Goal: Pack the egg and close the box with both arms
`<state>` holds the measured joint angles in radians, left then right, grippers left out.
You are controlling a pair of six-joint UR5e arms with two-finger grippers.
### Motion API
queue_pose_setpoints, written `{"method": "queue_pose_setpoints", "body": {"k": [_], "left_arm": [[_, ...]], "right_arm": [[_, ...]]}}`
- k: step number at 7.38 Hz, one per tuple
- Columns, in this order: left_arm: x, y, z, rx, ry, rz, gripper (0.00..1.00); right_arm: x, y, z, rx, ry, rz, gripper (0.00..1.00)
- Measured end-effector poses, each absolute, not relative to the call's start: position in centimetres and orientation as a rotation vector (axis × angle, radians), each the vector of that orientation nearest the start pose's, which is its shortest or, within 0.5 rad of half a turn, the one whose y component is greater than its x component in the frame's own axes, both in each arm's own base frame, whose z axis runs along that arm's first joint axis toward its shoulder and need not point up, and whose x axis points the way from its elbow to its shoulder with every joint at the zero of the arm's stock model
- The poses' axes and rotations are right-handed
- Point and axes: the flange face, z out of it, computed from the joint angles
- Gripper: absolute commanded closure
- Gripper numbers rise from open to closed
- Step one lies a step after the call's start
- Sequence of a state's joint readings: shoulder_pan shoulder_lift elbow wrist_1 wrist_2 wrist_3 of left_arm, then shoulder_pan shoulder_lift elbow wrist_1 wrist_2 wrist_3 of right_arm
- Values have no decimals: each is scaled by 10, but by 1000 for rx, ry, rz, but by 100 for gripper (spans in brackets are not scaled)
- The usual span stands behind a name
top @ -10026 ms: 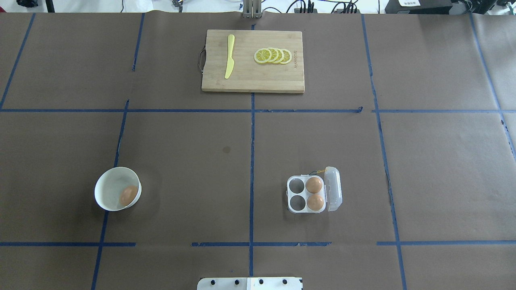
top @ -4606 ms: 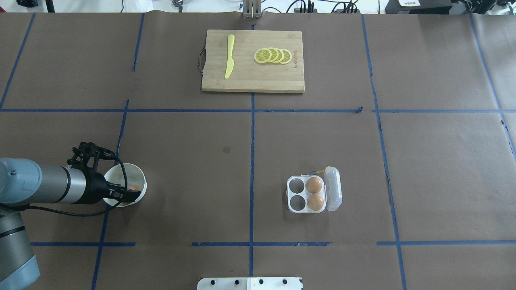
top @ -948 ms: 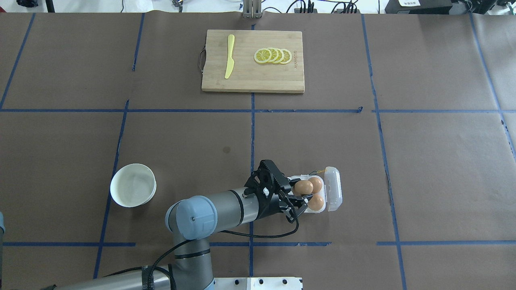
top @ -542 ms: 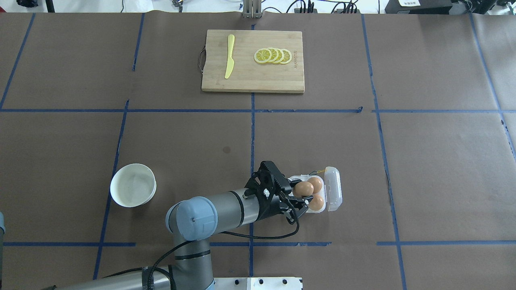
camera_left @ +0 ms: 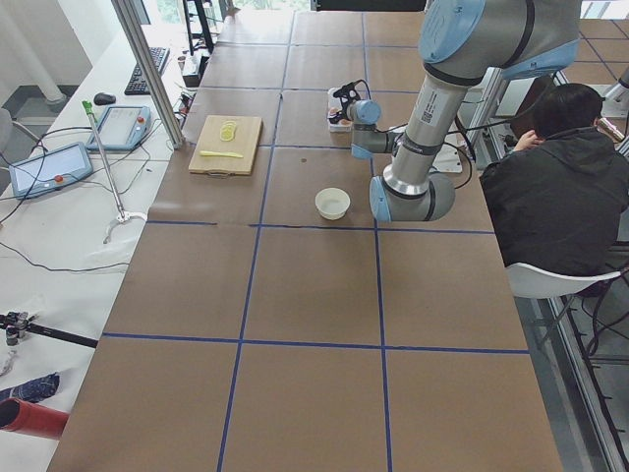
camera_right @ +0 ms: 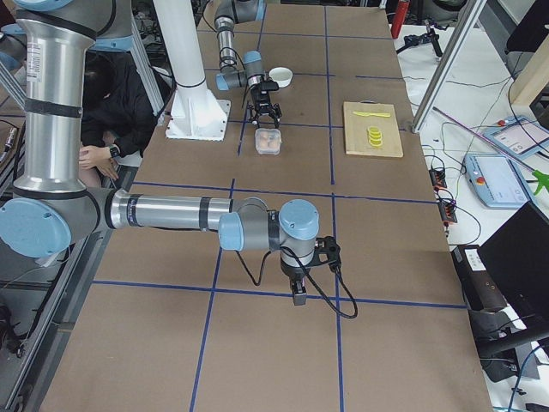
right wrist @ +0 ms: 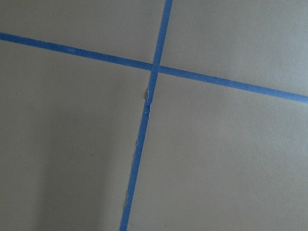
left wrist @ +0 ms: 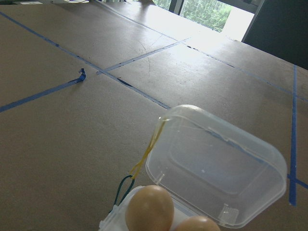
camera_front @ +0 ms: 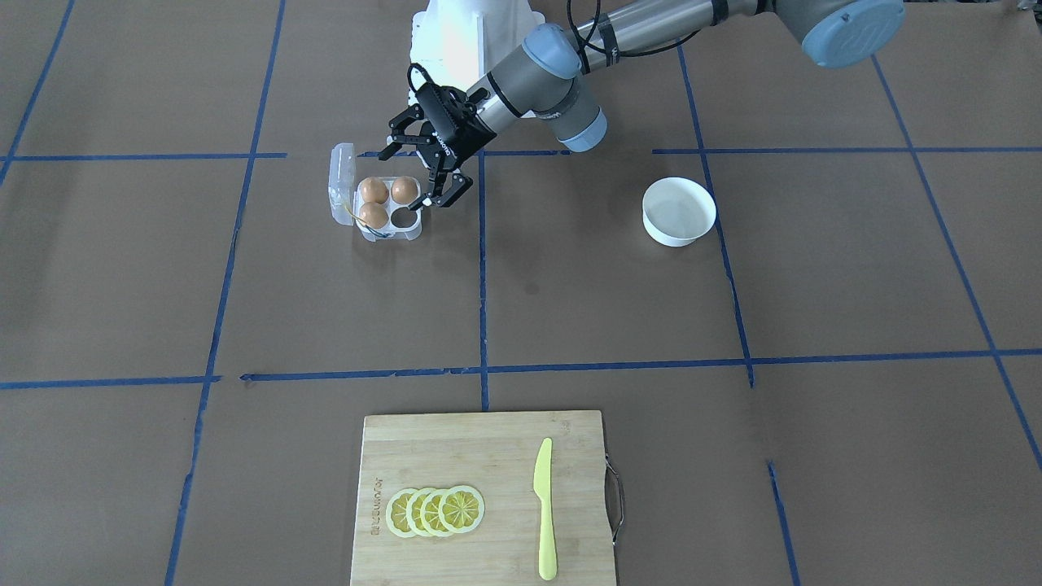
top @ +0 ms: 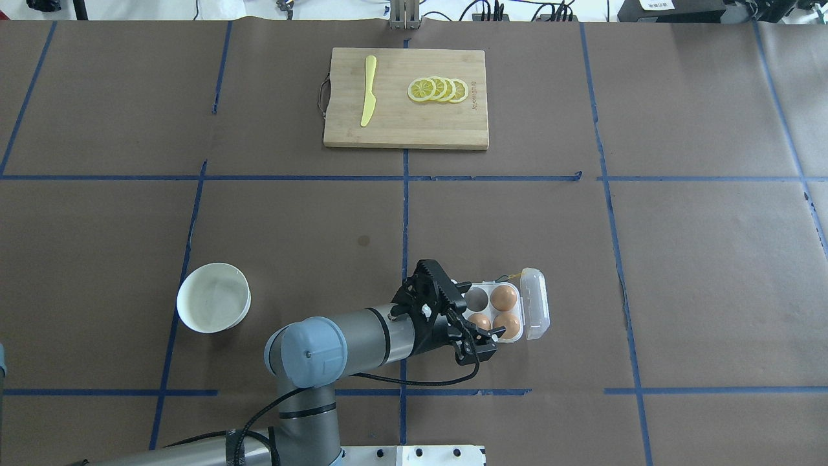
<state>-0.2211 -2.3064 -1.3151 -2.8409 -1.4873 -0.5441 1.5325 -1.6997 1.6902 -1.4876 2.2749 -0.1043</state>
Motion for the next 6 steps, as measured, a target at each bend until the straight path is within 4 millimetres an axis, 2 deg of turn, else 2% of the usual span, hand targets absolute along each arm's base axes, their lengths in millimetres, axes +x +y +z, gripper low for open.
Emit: {"method": "queue_pose_setpoints", "body": {"k": [1, 3, 4, 6], "left_arm": [[659, -299, 175, 1089, 1411, 512, 0], [639, -328, 161, 1027, 1363, 558, 0], [619, -344, 149, 975, 1298, 575, 0], [562, -379, 130, 857, 1134, 572, 0]], "right_arm": [[52, -445, 656, 94, -702, -162, 0], [52, -445, 657, 93, -701, -162, 0], [52, -445, 657, 92, -700, -162, 0], [52, -445, 659, 89, -701, -161, 0]]}}
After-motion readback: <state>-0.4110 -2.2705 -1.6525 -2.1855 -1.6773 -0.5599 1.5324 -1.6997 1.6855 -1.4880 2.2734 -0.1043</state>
